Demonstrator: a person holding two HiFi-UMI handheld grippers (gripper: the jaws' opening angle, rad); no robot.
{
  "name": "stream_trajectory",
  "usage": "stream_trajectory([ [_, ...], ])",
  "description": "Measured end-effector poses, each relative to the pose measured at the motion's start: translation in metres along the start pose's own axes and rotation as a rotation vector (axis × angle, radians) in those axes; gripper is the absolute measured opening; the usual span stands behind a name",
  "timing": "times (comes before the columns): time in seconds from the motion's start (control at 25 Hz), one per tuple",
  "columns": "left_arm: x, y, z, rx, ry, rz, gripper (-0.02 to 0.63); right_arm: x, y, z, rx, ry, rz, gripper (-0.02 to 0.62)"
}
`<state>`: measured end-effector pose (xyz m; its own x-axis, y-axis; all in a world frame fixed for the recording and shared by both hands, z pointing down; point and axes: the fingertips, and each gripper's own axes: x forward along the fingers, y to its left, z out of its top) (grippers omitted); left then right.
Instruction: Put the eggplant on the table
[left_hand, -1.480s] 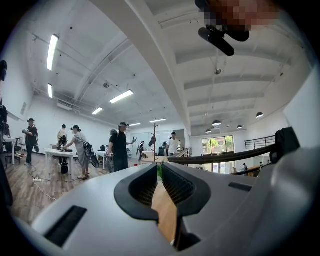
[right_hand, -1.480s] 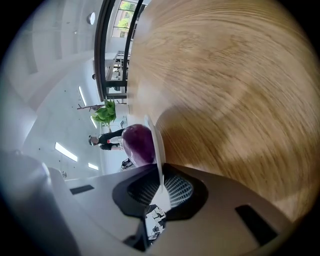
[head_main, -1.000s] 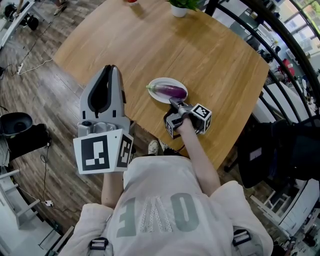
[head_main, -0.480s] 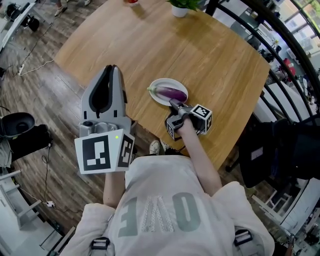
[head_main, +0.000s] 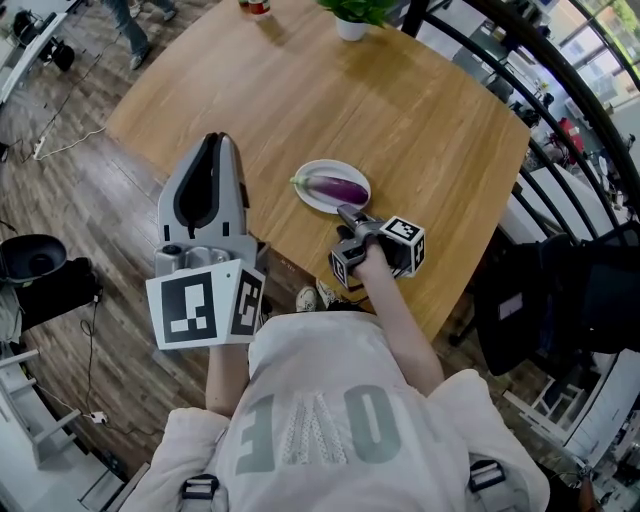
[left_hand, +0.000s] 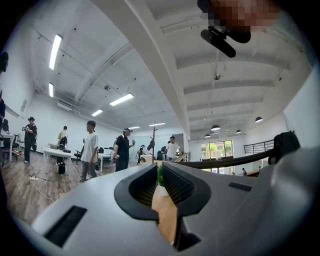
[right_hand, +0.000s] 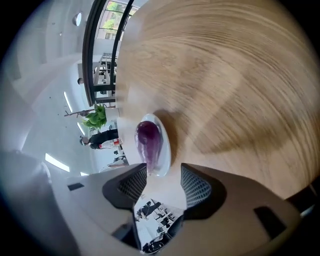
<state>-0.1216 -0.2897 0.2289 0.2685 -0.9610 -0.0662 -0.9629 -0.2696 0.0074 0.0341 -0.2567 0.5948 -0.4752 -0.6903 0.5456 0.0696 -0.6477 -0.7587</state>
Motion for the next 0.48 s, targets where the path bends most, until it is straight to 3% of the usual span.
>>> stream_trajectory([
  [0.16,-0.005,0.000,0.000,-0.004,-0.003,-0.009,0.037,-0.019,0.035,-0.013,-0.029,0.013,0.107,0.199],
  [0.32,-0.008,-0.007,0.000,-0.007,-0.006,-0.029,0.038,-0.047,0.078,-0.023,-0.135,-0.022,0.208,0.198],
  [0.48,-0.011,-0.011,0.001,-0.008,-0.010,-0.045,0.038,-0.078,0.116,-0.019,-0.291,-0.121,0.302,0.198],
])
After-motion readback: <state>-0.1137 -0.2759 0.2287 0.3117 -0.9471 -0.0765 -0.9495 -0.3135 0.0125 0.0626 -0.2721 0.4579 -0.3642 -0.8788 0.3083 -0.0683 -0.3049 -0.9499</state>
